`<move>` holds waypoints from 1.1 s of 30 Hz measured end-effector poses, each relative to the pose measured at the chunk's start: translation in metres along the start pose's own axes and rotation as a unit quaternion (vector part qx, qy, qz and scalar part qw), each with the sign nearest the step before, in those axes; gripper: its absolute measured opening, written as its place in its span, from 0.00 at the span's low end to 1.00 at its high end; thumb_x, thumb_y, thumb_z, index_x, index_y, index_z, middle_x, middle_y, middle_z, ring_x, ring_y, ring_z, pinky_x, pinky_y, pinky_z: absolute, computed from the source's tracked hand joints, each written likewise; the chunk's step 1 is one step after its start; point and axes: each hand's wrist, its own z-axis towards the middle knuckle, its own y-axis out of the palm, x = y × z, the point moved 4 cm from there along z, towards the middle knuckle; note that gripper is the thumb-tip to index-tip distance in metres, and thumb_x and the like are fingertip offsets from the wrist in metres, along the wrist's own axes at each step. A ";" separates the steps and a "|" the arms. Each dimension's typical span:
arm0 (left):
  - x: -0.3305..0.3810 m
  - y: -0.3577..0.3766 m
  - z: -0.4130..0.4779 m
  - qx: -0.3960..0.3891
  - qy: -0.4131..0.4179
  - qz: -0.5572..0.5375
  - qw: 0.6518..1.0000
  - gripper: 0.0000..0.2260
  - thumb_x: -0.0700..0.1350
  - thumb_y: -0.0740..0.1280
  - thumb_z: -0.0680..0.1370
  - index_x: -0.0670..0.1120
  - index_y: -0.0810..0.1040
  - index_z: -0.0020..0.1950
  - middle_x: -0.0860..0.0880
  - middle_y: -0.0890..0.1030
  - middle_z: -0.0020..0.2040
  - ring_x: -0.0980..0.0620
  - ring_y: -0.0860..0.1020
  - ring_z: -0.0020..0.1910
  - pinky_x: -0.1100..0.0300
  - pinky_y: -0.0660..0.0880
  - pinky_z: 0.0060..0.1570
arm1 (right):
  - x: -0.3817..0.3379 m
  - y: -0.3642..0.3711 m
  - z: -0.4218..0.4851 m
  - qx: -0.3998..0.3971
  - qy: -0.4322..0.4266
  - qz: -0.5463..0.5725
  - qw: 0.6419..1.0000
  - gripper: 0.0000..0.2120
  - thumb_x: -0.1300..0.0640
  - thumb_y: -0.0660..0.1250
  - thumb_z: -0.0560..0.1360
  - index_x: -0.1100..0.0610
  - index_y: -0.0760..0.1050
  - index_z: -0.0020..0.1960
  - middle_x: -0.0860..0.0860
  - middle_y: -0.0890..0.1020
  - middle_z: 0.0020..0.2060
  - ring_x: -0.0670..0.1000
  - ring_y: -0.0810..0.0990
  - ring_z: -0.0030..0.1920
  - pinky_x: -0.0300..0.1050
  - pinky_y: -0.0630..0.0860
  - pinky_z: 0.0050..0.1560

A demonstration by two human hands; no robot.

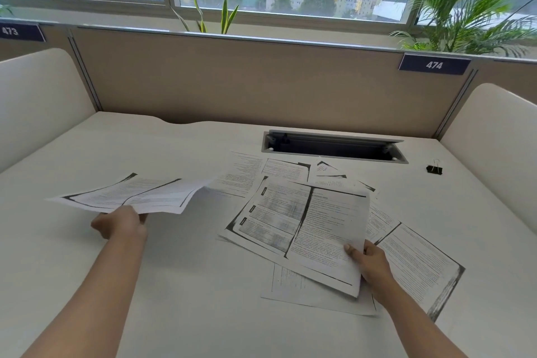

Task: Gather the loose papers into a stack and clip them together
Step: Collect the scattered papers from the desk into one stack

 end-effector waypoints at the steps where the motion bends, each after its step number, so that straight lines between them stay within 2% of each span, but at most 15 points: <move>1: -0.003 0.003 -0.008 -0.012 0.000 0.005 1.000 0.16 0.27 0.59 0.71 0.42 0.71 0.54 0.41 0.75 0.63 0.48 0.75 0.44 0.53 0.78 0.45 | 0.000 0.000 0.000 -0.004 0.001 0.004 1.000 0.11 0.62 0.67 0.74 0.60 0.76 0.56 0.56 0.81 0.45 0.54 0.80 0.44 0.47 0.78 0.45; 4: -0.018 0.011 -0.030 -0.056 -0.013 0.027 0.998 0.16 0.26 0.61 0.72 0.39 0.73 0.57 0.40 0.77 0.59 0.45 0.77 0.48 0.51 0.77 0.50 | -0.003 0.001 -0.001 -0.015 0.007 0.020 1.000 0.10 0.62 0.67 0.74 0.59 0.75 0.55 0.54 0.81 0.45 0.53 0.80 0.44 0.43 0.79 0.42; 6: -0.031 0.014 -0.044 -0.080 -0.031 0.044 0.995 0.15 0.26 0.61 0.73 0.38 0.73 0.57 0.42 0.77 0.51 0.44 0.77 0.50 0.51 0.76 0.51 | -0.003 0.004 -0.001 -0.025 0.014 0.037 0.999 0.10 0.63 0.66 0.74 0.59 0.75 0.56 0.54 0.81 0.46 0.52 0.81 0.45 0.41 0.80 0.39; 9: -0.053 0.016 -0.064 -0.117 -0.063 0.067 0.989 0.10 0.26 0.60 0.75 0.40 0.71 0.48 0.44 0.75 0.44 0.43 0.76 0.49 0.50 0.76 0.53 | -0.002 0.010 0.001 -0.037 0.029 0.074 0.996 0.12 0.65 0.65 0.75 0.61 0.74 0.58 0.56 0.81 0.50 0.58 0.80 0.50 0.48 0.80 0.48; 11: -0.065 0.017 -0.079 -0.139 -0.074 0.075 0.985 0.11 0.26 0.60 0.74 0.40 0.70 0.51 0.45 0.75 0.41 0.43 0.75 0.49 0.51 0.76 0.53 | -0.003 0.014 0.001 -0.048 0.035 0.097 0.993 0.11 0.65 0.64 0.75 0.60 0.73 0.57 0.55 0.81 0.49 0.58 0.80 0.51 0.51 0.79 0.53; 12: -0.072 0.016 -0.084 -0.149 -0.079 0.079 0.983 0.12 0.25 0.60 0.74 0.39 0.70 0.52 0.45 0.74 0.41 0.43 0.75 0.49 0.52 0.78 0.50 | -0.005 0.016 0.001 -0.056 0.035 0.107 0.992 0.10 0.65 0.64 0.75 0.60 0.74 0.56 0.54 0.81 0.48 0.58 0.80 0.51 0.50 0.79 0.53; 14: -0.083 0.016 -0.095 -0.170 -0.089 0.085 0.978 0.12 0.25 0.61 0.74 0.39 0.70 0.51 0.45 0.75 0.40 0.44 0.76 0.46 0.59 0.81 0.37 | -0.009 0.020 -0.002 -0.070 0.036 0.128 0.989 0.09 0.65 0.63 0.75 0.60 0.74 0.55 0.54 0.82 0.48 0.56 0.80 0.50 0.45 0.81 0.47; 16: -0.091 0.017 -0.104 -0.194 -0.094 0.094 0.972 0.11 0.24 0.62 0.73 0.39 0.71 0.47 0.45 0.75 0.41 0.45 0.76 0.45 0.63 0.79 0.31 | -0.012 0.024 -0.003 -0.080 0.039 0.144 0.986 0.07 0.65 0.63 0.76 0.59 0.74 0.53 0.54 0.82 0.47 0.55 0.81 0.48 0.41 0.82 0.41; 20: -0.106 0.017 -0.116 -0.227 -0.101 0.128 0.960 0.14 0.25 0.65 0.71 0.37 0.71 0.53 0.40 0.77 0.47 0.44 0.77 0.47 0.59 0.78 0.35 | -0.013 0.030 -0.004 -0.092 0.050 0.161 0.981 0.09 0.65 0.62 0.76 0.61 0.74 0.56 0.55 0.82 0.48 0.55 0.80 0.48 0.41 0.82 0.41; 23: -0.110 0.017 -0.130 -0.289 -0.118 0.173 0.934 0.10 0.25 0.65 0.71 0.38 0.71 0.45 0.40 0.78 0.45 0.44 0.78 0.44 0.62 0.81 0.33 | -0.013 0.034 -0.007 -0.097 0.060 0.174 0.978 0.08 0.65 0.61 0.77 0.61 0.73 0.55 0.55 0.81 0.47 0.54 0.80 0.47 0.40 0.82 0.38; 26: -0.112 0.017 -0.139 -0.344 -0.144 0.213 0.903 0.08 0.26 0.64 0.72 0.38 0.72 0.46 0.41 0.79 0.43 0.46 0.80 0.41 0.64 0.79 0.29 | -0.012 0.036 -0.008 -0.095 0.068 0.181 0.976 0.09 0.65 0.61 0.76 0.62 0.73 0.56 0.57 0.81 0.47 0.56 0.80 0.46 0.42 0.82 0.36; 29: -0.107 0.018 -0.142 -0.395 -0.171 0.287 0.856 0.07 0.34 0.67 0.74 0.35 0.74 0.51 0.38 0.81 0.43 0.47 0.83 0.33 0.64 0.79 0.28 | -0.012 0.031 -0.008 -0.087 0.080 0.190 0.975 0.08 0.65 0.62 0.76 0.62 0.73 0.56 0.58 0.81 0.48 0.57 0.80 0.46 0.43 0.82 0.34; 31: -0.103 0.016 -0.139 -0.408 -0.174 0.354 0.823 0.13 0.44 0.70 0.73 0.35 0.75 0.50 0.37 0.81 0.42 0.48 0.83 0.30 0.64 0.79 0.28 | -0.011 0.027 -0.007 -0.080 0.088 0.203 0.972 0.09 0.66 0.62 0.76 0.63 0.73 0.56 0.60 0.80 0.50 0.58 0.80 0.47 0.44 0.82 0.34; 33: -0.098 0.012 -0.131 -0.397 -0.176 0.397 0.808 0.21 0.54 0.67 0.73 0.35 0.76 0.47 0.37 0.82 0.41 0.47 0.83 0.31 0.63 0.79 0.27 | -0.012 0.022 -0.007 -0.078 0.089 0.206 0.971 0.10 0.66 0.62 0.76 0.64 0.73 0.57 0.60 0.80 0.50 0.58 0.80 0.48 0.45 0.83 0.36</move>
